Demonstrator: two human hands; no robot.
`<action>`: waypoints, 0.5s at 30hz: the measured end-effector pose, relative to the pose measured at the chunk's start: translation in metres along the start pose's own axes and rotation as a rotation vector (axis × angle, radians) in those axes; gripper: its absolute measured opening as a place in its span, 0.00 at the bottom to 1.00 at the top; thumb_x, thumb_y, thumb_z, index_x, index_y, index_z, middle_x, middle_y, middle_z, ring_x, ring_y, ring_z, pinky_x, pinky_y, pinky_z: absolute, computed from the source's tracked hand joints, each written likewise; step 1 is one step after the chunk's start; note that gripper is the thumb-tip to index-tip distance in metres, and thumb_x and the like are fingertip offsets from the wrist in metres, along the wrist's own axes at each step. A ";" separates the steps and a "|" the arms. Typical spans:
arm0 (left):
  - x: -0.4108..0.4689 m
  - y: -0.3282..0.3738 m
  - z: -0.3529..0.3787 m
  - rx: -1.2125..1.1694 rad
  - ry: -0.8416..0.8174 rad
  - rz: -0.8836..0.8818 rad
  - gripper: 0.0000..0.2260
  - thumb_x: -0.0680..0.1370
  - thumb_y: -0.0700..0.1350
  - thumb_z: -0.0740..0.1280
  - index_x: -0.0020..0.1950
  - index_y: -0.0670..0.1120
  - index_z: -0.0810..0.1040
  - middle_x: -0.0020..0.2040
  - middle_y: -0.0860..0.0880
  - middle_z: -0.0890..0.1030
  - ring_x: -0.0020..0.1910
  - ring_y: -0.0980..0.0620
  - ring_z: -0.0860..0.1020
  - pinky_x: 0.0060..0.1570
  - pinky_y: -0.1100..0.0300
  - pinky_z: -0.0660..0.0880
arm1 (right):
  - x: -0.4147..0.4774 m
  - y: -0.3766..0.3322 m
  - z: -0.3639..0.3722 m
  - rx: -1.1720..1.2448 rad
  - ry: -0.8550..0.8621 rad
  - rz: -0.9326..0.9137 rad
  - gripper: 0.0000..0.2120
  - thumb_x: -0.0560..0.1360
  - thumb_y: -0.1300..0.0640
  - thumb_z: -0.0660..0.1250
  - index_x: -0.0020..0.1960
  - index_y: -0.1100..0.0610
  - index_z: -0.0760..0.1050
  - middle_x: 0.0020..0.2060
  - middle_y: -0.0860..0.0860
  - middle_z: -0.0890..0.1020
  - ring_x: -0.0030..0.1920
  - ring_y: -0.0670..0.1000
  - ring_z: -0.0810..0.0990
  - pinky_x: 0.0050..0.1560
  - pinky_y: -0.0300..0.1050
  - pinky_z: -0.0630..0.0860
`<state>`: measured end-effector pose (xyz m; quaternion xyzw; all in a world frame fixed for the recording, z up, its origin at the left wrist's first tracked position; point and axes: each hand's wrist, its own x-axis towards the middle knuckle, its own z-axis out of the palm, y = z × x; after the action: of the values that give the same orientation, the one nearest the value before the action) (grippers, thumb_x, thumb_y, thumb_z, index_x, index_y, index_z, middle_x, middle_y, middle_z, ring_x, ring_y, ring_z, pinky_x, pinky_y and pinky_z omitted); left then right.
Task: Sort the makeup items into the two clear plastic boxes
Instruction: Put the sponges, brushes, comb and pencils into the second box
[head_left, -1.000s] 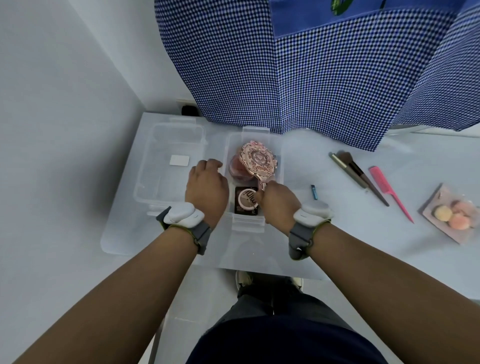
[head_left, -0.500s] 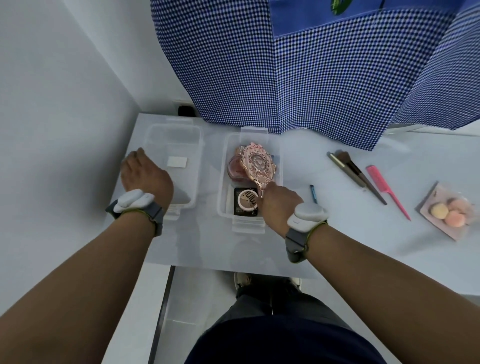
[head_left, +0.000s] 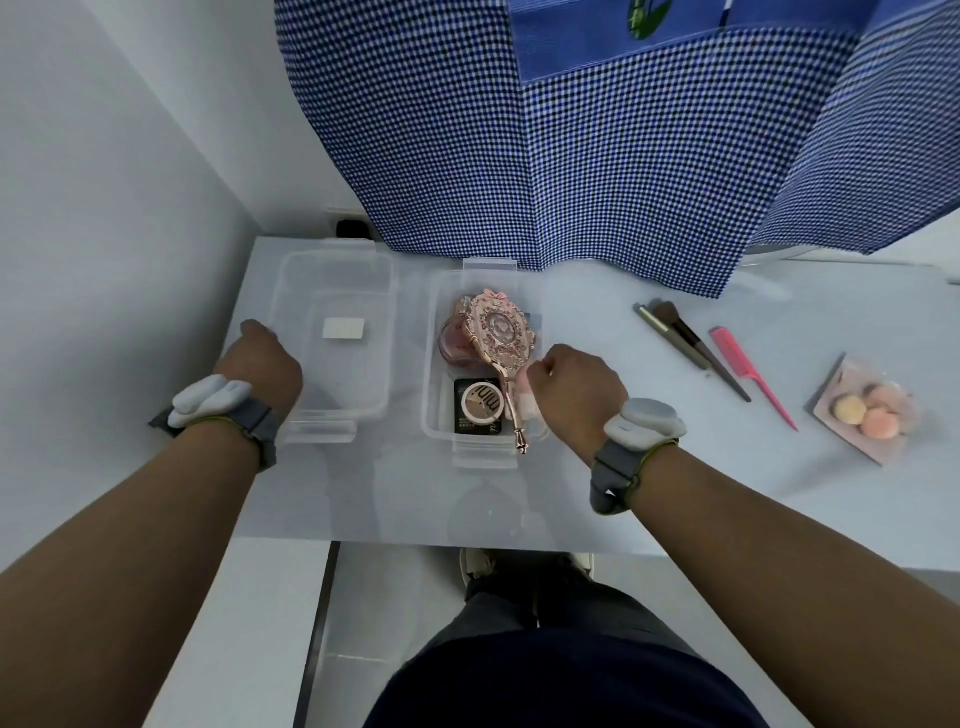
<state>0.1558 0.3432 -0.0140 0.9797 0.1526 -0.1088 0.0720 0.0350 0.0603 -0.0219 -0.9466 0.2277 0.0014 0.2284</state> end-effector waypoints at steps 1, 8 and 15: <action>-0.002 0.001 -0.003 0.010 0.001 0.011 0.15 0.79 0.40 0.58 0.64 0.36 0.72 0.58 0.35 0.79 0.57 0.34 0.78 0.52 0.47 0.74 | 0.001 0.003 -0.002 0.019 0.019 0.026 0.11 0.73 0.49 0.57 0.37 0.53 0.71 0.30 0.48 0.71 0.32 0.54 0.68 0.30 0.39 0.59; -0.033 0.020 -0.034 -0.075 0.087 0.104 0.14 0.81 0.39 0.58 0.64 0.36 0.73 0.64 0.36 0.78 0.62 0.36 0.76 0.61 0.46 0.72 | 0.010 0.054 -0.011 0.021 0.065 0.209 0.07 0.73 0.51 0.59 0.43 0.54 0.72 0.26 0.44 0.68 0.25 0.44 0.64 0.26 0.35 0.55; -0.095 0.056 -0.076 -0.130 0.151 0.202 0.13 0.80 0.40 0.60 0.63 0.39 0.73 0.58 0.35 0.80 0.57 0.34 0.78 0.58 0.45 0.74 | 0.013 0.112 -0.011 -0.133 -0.276 0.238 0.13 0.73 0.47 0.62 0.38 0.55 0.65 0.29 0.47 0.69 0.27 0.46 0.67 0.25 0.37 0.58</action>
<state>0.1000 0.2767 0.0874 0.9887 0.0648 -0.0167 0.1344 -0.0030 -0.0386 -0.0620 -0.9168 0.3038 0.1734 0.1926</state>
